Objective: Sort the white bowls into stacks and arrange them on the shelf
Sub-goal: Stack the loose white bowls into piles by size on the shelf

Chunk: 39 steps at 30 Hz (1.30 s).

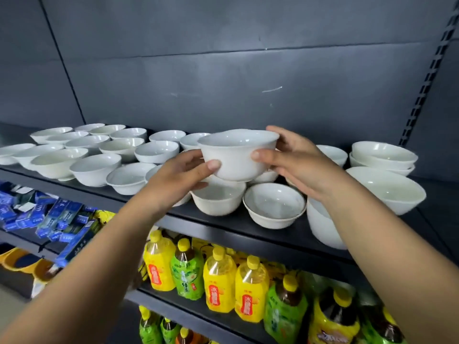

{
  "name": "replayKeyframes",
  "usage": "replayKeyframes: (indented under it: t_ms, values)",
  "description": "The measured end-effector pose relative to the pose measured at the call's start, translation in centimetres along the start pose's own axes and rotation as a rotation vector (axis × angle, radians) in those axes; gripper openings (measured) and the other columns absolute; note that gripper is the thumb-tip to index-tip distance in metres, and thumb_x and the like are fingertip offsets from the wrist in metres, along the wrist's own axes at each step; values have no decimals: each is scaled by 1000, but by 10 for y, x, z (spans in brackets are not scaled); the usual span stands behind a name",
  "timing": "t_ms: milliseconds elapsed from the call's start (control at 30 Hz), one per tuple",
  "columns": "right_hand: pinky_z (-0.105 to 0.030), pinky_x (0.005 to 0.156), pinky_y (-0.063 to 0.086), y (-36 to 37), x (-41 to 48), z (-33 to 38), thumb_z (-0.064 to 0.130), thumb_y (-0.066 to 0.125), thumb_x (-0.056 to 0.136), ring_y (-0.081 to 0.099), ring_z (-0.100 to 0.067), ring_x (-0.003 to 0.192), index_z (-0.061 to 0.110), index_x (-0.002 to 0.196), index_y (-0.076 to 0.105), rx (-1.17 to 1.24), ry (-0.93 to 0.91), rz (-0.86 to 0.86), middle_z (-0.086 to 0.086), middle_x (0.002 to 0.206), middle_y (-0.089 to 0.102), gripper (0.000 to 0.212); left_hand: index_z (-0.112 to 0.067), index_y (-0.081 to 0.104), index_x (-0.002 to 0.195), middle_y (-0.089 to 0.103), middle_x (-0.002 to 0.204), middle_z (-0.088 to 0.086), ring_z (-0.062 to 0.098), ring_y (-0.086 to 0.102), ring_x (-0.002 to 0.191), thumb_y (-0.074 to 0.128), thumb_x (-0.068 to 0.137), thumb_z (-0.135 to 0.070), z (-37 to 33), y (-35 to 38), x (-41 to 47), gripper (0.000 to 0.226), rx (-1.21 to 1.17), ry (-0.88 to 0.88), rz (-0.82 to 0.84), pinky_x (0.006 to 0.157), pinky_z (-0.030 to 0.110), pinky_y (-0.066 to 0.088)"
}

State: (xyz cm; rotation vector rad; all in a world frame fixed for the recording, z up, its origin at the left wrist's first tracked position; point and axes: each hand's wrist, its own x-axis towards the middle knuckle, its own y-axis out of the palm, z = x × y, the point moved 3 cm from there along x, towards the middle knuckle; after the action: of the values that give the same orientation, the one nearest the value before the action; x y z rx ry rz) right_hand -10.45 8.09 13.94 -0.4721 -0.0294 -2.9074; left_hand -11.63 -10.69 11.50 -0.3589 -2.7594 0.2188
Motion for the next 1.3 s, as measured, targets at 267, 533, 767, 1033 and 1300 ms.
replayKeyframes:
  t_ms: [267, 533, 767, 1033, 1300]
  values:
    - [-20, 82, 50, 23, 34, -38, -1, 67, 74, 59, -9, 91, 9, 103, 58, -256, 90, 81, 3, 93, 63, 33, -33, 59, 87, 68, 80, -22, -11, 62, 74, 66, 80, -19, 39, -45, 32, 17, 131, 38, 98, 61, 9, 48]
    - [-16, 83, 46, 30, 28, -35, 1, 69, 73, 58, 5, 77, 23, 74, 55, -361, 115, 98, 19, 68, 62, 25, -21, 59, 81, 62, 78, -12, -7, 52, 47, 70, 78, -27, 41, -53, 38, 13, 348, 82, 184, 46, 6, 39]
    - [-17, 85, 50, 32, 25, -42, -1, 65, 77, 62, 3, 85, 23, 84, 58, -392, 168, 78, 16, 85, 66, 27, -22, 59, 78, 57, 77, -14, 0, 50, 72, 72, 74, -35, 49, -57, 48, 19, 597, 130, 252, 58, -2, 33]
    - [-8, 78, 48, 38, 25, -57, 0, 63, 80, 62, 11, 82, 28, 90, 57, -381, 206, 72, 20, 92, 64, 31, -14, 62, 89, 49, 73, -10, 2, 43, 67, 72, 74, -40, 61, -63, 52, 31, 670, 124, 254, 53, 0, 31]
    - [-46, 104, 35, 39, 27, -33, 37, 88, 45, 48, -13, 92, 1, 93, 47, -462, 106, 1, -5, 93, 50, 72, -18, 62, 105, 50, 82, -12, -2, 44, 71, 69, 78, -35, 32, -71, 48, 33, 649, 277, 161, 57, -1, 32]
